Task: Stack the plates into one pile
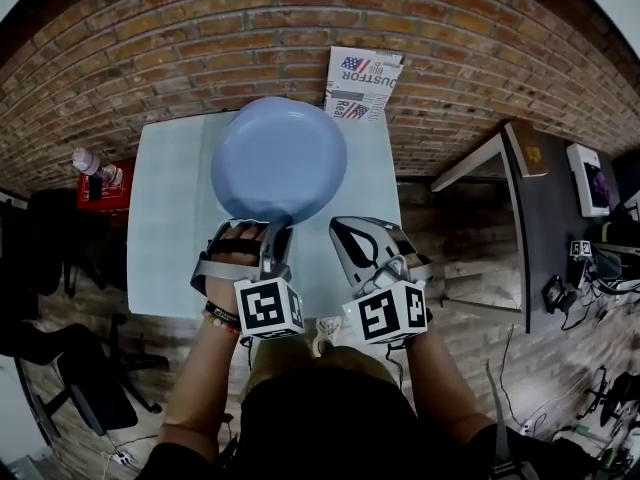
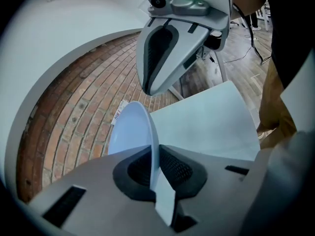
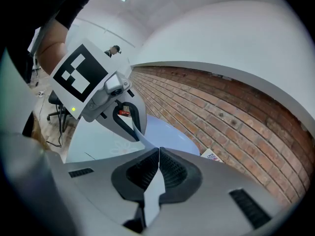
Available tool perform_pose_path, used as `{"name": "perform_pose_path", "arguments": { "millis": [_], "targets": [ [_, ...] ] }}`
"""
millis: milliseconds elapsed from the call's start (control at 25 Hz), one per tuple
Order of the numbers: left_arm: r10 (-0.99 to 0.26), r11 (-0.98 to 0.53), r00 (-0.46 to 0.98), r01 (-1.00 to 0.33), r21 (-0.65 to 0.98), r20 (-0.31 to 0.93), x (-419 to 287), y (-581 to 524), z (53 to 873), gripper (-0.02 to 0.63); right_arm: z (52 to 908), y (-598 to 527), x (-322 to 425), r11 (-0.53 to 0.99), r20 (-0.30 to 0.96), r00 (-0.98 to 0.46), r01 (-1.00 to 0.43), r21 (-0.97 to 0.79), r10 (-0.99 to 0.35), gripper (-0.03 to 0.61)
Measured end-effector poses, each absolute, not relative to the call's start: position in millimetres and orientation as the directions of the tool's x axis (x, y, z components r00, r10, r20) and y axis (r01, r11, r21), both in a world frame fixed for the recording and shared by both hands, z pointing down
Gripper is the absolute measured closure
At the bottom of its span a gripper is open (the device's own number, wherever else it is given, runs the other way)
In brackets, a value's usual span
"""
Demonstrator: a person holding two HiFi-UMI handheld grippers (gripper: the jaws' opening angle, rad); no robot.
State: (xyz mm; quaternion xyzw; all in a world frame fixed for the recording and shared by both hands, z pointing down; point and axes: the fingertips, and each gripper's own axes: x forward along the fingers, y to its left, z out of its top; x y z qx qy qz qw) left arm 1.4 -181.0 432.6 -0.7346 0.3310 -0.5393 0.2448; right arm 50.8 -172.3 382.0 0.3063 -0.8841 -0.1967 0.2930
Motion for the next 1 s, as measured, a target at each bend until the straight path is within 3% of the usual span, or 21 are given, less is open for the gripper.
{"name": "perform_pose_path", "arguments": {
  "millis": [600, 1000],
  "targets": [
    [-0.629, -0.777, 0.278, -0.177, -0.604, 0.726, -73.2, -280.1, 505.4, 0.578, 421.2, -284.7, -22.0, 0.703, 0.44, -0.549, -0.543, 0.459, -0.711, 0.543],
    [-0.526, -0.846, 0.285, -0.076, -0.528, 0.801, -98.4, -320.3, 570.1, 0.578, 452.9, -326.0, -40.1, 0.701, 0.504, -0.492, -0.56, 0.441, -0.71, 0.543]
  ]
}}
